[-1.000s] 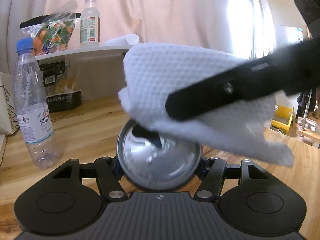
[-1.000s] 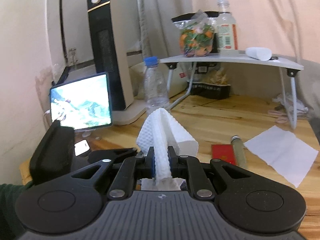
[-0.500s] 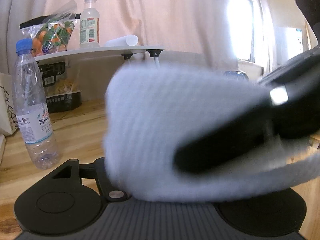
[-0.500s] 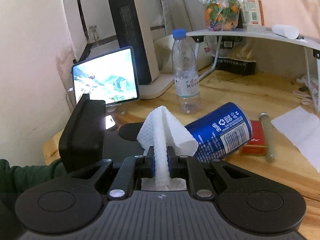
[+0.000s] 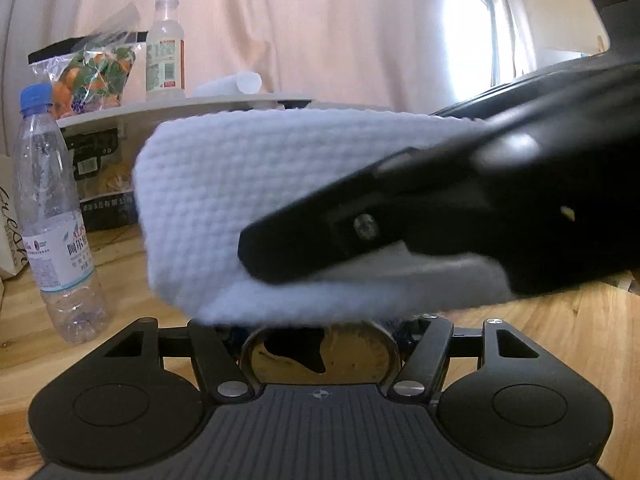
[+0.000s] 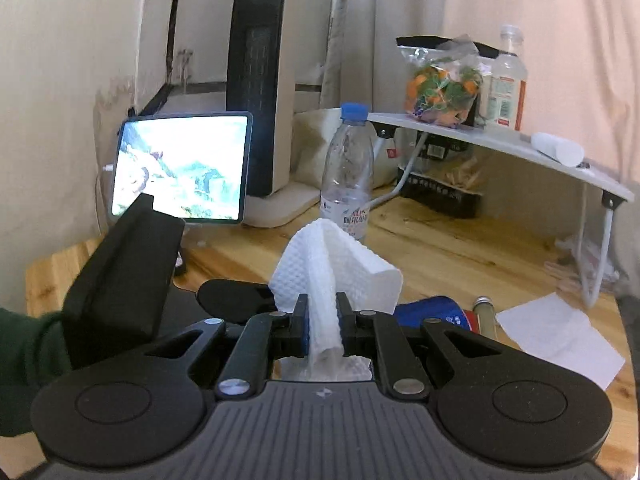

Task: Clean container
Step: 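Wipe the can's top rim with the towel in the right gripper while the left gripper holds the can, then tilt the can in the left gripper while the right gripper wipes its bottom with the towel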

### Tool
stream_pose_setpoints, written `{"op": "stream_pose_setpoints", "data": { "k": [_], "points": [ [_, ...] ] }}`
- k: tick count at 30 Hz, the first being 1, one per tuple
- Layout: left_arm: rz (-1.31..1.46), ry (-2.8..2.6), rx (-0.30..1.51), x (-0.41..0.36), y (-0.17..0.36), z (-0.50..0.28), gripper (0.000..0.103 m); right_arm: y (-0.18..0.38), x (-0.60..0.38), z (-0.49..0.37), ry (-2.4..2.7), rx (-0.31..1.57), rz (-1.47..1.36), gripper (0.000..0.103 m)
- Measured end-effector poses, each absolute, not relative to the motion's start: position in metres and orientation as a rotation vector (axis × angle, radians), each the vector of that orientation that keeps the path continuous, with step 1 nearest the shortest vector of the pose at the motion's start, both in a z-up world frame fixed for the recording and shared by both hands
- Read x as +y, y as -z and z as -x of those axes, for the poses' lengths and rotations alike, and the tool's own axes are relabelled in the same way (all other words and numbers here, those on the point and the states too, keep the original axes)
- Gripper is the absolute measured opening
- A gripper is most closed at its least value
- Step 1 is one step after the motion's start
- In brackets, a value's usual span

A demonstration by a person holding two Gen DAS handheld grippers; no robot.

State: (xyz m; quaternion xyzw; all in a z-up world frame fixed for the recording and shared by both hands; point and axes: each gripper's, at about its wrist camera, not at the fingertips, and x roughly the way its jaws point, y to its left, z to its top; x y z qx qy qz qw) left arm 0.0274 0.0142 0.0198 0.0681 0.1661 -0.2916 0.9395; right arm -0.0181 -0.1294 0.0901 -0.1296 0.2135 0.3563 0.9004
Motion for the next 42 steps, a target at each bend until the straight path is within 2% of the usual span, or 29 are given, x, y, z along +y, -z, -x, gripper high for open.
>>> {"op": "stream_pose_setpoints", "data": {
  "k": [14, 30, 33, 42],
  "points": [
    [-0.138, 0.614, 0.281, 0.018, -0.024, -0.021, 0.067, -0.090, -0.190, -0.039, -0.591, 0.498, 0.115, 0.015],
    [-0.128, 0.595, 0.278, 0.023, -0.022, -0.018, 0.067, -0.096, -0.162, 0.012, -0.803, 0.513, 0.044, 0.015],
    [-0.099, 0.613, 0.253, 0.028, -0.025, -0.016, 0.067, -0.104, -0.185, 0.006, -0.688, 0.429, 0.012, 0.015],
    [-0.077, 0.767, 0.165, 0.031, -0.031, 0.002, 0.067, -0.059, -0.249, -0.055, -0.505, 0.550, -0.152, 0.015]
  ]
}}
